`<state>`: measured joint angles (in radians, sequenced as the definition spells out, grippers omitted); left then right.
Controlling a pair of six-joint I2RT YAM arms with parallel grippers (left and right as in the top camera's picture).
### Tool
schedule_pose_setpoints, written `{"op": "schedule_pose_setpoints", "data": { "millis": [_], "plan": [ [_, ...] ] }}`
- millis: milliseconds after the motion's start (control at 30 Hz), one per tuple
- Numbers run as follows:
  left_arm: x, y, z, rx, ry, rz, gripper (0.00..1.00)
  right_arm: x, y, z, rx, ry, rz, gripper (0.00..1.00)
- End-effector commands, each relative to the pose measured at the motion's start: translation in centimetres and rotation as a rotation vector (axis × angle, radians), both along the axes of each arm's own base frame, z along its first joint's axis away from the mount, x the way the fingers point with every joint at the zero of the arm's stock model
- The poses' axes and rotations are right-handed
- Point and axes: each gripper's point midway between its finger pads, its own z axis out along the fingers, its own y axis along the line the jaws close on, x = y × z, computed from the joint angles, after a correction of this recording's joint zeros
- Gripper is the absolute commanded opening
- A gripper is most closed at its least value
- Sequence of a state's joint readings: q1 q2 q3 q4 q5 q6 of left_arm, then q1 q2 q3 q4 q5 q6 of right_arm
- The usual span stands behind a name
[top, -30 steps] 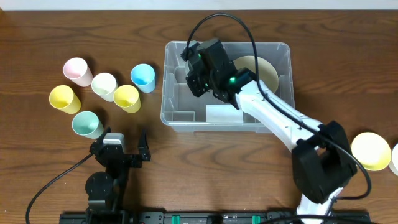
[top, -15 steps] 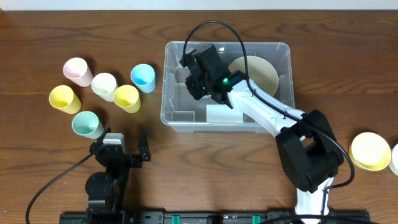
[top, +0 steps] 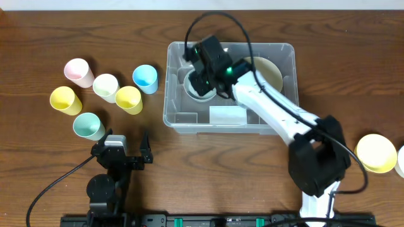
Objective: Pack container
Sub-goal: 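Lower the white bowl into the bin, open the right gripper, withdraw, then move the right gripper to the yellow bowl and grasp its rim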
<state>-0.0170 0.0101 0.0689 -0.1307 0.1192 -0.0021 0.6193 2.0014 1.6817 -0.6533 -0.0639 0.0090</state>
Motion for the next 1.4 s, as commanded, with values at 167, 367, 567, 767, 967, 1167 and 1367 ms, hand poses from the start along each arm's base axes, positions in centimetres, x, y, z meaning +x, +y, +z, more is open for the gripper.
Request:
{"op": "schedule_pose_setpoints", "data": {
  "millis": [167, 367, 567, 767, 967, 1167, 1367],
  "plan": [
    [0.0, 0.1, -1.5, 0.011, 0.032, 0.006, 0.98, 0.2, -13.8, 13.0, -0.035, -0.098, -0.529, 0.45],
    [0.0, 0.1, -1.5, 0.011, 0.032, 0.006, 0.98, -2.1, -26.9, 13.1, -0.008, 0.066, -0.992, 0.64],
    [0.0, 0.1, -1.5, 0.011, 0.032, 0.006, 0.98, -5.9, -36.7, 10.2, -0.023, 0.259, -1.307, 0.6],
    [0.0, 0.1, -1.5, 0.011, 0.033, 0.006, 0.98, -10.3, -42.7, 4.1, -0.058, 0.442, -1.538, 0.57],
    [0.0, 0.1, -1.5, 0.011, 0.032, 0.006, 0.98, -13.7, -45.2, -2.1, -0.022, 0.573, -1.636, 0.55],
    [0.0, 0.1, -1.5, 0.011, 0.032, 0.006, 0.98, -15.7, -47.2, -3.7, -0.004, 0.611, -1.684, 0.53],
    [0.0, 0.1, -1.5, 0.011, 0.032, 0.006, 0.98, -16.7, -48.5, -4.2, -0.002, 0.616, -1.72, 0.5]
  ]
}}
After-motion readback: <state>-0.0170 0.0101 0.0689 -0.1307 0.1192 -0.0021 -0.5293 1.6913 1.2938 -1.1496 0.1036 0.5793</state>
